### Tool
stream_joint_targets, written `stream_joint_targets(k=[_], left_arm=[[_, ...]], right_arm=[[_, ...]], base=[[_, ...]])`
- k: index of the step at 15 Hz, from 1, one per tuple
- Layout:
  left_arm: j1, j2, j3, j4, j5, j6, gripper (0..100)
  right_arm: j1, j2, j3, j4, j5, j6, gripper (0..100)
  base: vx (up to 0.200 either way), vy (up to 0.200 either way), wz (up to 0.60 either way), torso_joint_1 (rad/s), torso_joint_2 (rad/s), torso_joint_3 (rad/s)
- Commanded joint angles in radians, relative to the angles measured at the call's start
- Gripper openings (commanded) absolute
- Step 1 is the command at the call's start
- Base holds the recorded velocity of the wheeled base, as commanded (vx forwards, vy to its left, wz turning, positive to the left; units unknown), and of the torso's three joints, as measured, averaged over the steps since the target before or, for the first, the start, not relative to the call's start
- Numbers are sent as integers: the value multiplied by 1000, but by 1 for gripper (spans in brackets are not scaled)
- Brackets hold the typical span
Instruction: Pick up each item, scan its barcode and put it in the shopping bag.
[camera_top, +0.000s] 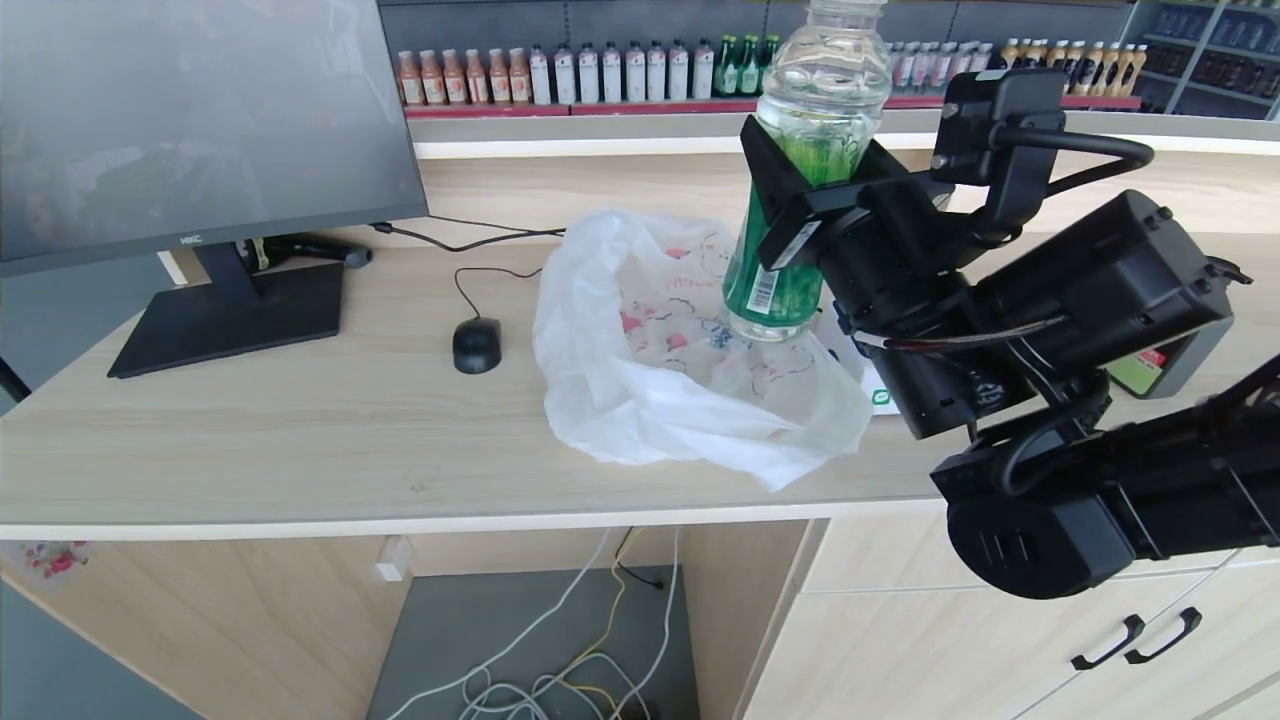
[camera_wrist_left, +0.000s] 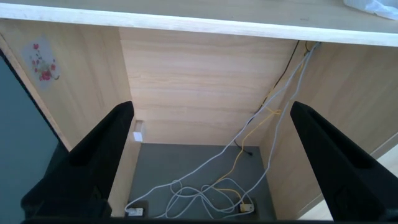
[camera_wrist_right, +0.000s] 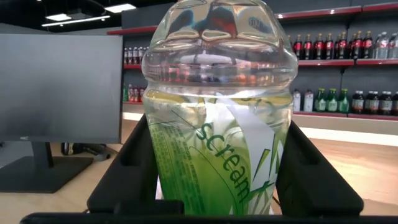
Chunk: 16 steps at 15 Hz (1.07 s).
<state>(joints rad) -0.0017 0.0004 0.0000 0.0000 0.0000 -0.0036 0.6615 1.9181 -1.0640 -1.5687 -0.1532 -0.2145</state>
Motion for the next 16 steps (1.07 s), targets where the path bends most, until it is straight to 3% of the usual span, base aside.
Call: stream_joint_targets(k=[1,10,16], left_arm=[[0,0,0,0,0,2,100],[0,0,0,0,0,4,100],[0,0,0,0,0,4,100]], right_arm=[[0,4,-1,-2,0,0,0],[-2,55,-1,1,-8,-3,0],[0,79,-148,220,-40,-3,0]], base=[[0,0,0,0,0,0],[0,0,0,0,0,0],[0,0,0,0,0,0]])
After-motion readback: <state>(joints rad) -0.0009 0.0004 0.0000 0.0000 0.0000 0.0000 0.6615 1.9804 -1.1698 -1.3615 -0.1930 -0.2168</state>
